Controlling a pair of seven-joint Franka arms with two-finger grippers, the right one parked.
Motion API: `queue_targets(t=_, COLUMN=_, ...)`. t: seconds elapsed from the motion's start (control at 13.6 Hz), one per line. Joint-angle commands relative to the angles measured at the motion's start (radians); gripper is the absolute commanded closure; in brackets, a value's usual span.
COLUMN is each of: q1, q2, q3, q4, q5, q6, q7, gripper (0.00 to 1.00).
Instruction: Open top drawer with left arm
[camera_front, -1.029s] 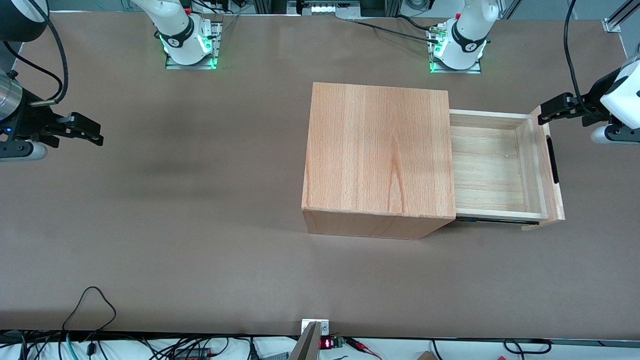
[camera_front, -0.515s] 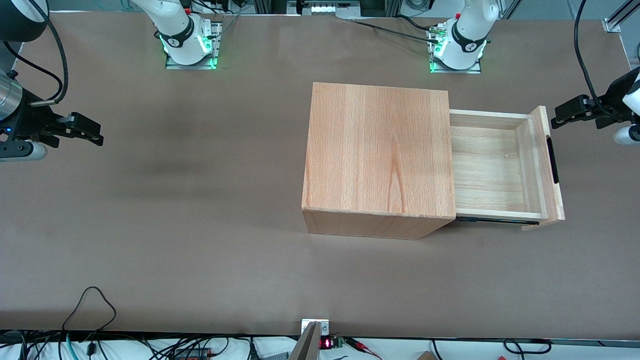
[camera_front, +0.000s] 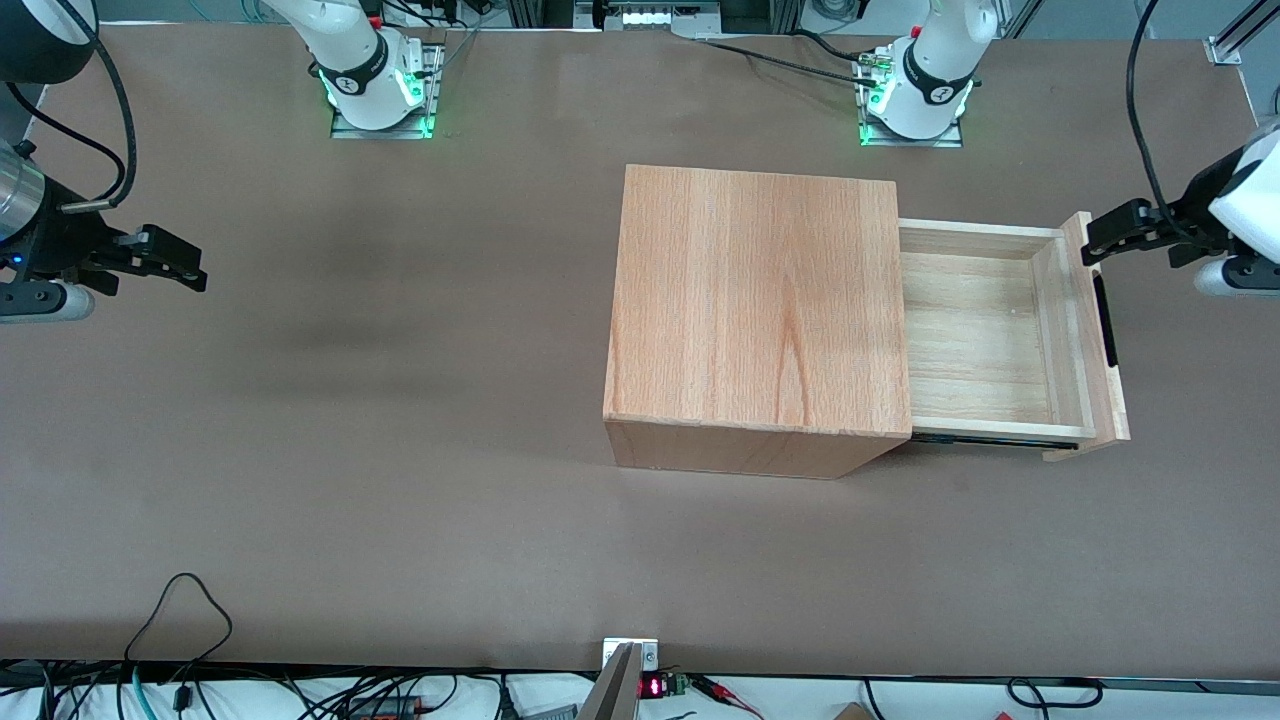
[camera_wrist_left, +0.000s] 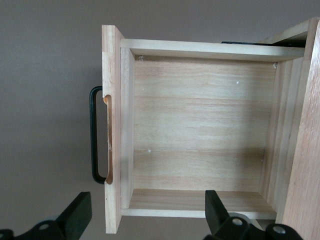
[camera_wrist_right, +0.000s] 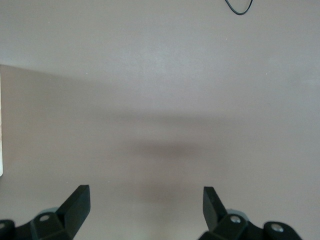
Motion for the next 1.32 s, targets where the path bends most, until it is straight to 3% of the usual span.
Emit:
queue_targets(t=0.0, q1=0.001, q2=-0.074, q3=-0.004, q4=-0.056, q5=0.027, q6=0.001, q7=0.017, gripper=0.0)
queue_targets(t=1.25, q1=-0.004, q2=-0.059, q3=-0.007, q4=-0.011, q5=0.022, q6=-0.048, q7=0.011, gripper=0.0)
